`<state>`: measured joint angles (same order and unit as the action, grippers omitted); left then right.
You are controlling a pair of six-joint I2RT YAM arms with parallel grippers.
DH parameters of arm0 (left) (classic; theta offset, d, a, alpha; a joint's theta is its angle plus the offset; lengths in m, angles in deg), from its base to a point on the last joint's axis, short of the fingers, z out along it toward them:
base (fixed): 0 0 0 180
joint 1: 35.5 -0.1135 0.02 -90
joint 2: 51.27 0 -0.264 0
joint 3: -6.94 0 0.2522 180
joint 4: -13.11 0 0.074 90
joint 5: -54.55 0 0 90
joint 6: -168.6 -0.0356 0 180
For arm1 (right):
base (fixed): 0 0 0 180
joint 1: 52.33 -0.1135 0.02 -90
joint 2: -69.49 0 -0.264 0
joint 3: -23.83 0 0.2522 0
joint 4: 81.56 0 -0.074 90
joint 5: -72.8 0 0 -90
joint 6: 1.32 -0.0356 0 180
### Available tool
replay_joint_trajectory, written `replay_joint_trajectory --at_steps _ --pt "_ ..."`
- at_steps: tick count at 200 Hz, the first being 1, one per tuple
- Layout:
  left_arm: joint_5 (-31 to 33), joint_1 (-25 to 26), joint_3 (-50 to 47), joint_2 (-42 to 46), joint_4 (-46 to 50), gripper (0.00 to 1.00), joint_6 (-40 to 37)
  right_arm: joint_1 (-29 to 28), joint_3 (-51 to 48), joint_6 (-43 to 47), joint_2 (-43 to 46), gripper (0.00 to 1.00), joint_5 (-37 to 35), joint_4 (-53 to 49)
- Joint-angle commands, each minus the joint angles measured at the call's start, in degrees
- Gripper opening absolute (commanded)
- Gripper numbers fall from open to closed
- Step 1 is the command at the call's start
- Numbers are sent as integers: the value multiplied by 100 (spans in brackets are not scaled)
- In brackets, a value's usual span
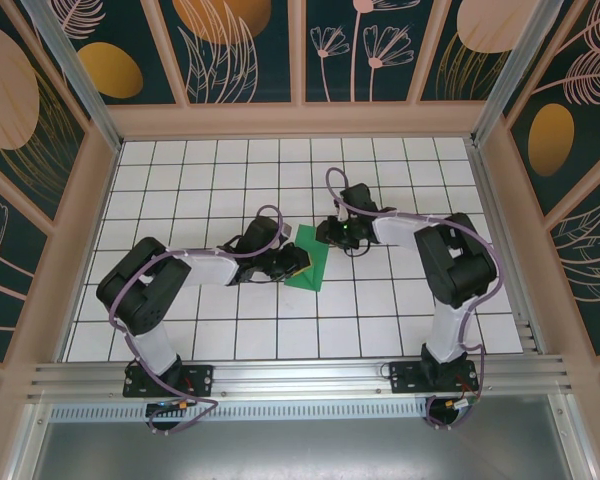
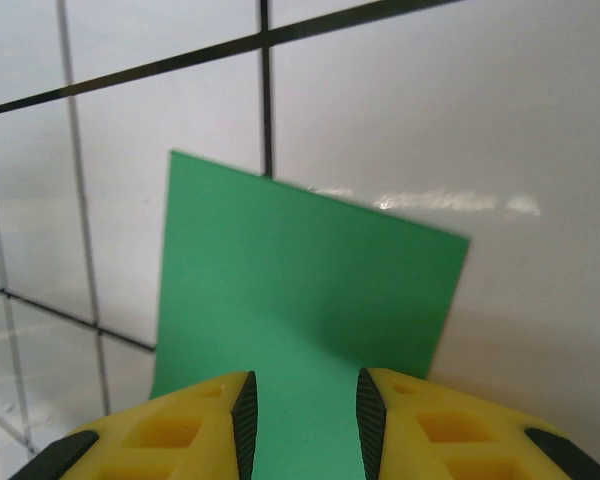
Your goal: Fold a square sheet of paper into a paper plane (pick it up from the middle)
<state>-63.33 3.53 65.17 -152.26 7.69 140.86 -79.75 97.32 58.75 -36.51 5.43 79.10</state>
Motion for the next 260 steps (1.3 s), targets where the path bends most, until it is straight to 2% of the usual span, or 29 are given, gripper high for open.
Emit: replay_joint_trajectory --at_steps 1,48,92,199,222,260 --pt "174 44 -28 -48 78 16 -61 44 -224 159 616 36 559 13" --pt "203 44 -131 -42 35 6 -37 -12 -931 88 1083 36 1137 342" --pt "169 50 -139 -8 11 2 -42 -185 -1112 121 870 33 1445 523" --pt "164 48 -170 94 -43 0 9 -220 -1167 6 364 30 1975 963" --pt "146 47 -184 106 -53 0 11 -220 -1223 -37 344 27 2051 1070" --pt "160 49 -209 187 -66 0 8 -177 -1284 -104 364 14 2087 1131"
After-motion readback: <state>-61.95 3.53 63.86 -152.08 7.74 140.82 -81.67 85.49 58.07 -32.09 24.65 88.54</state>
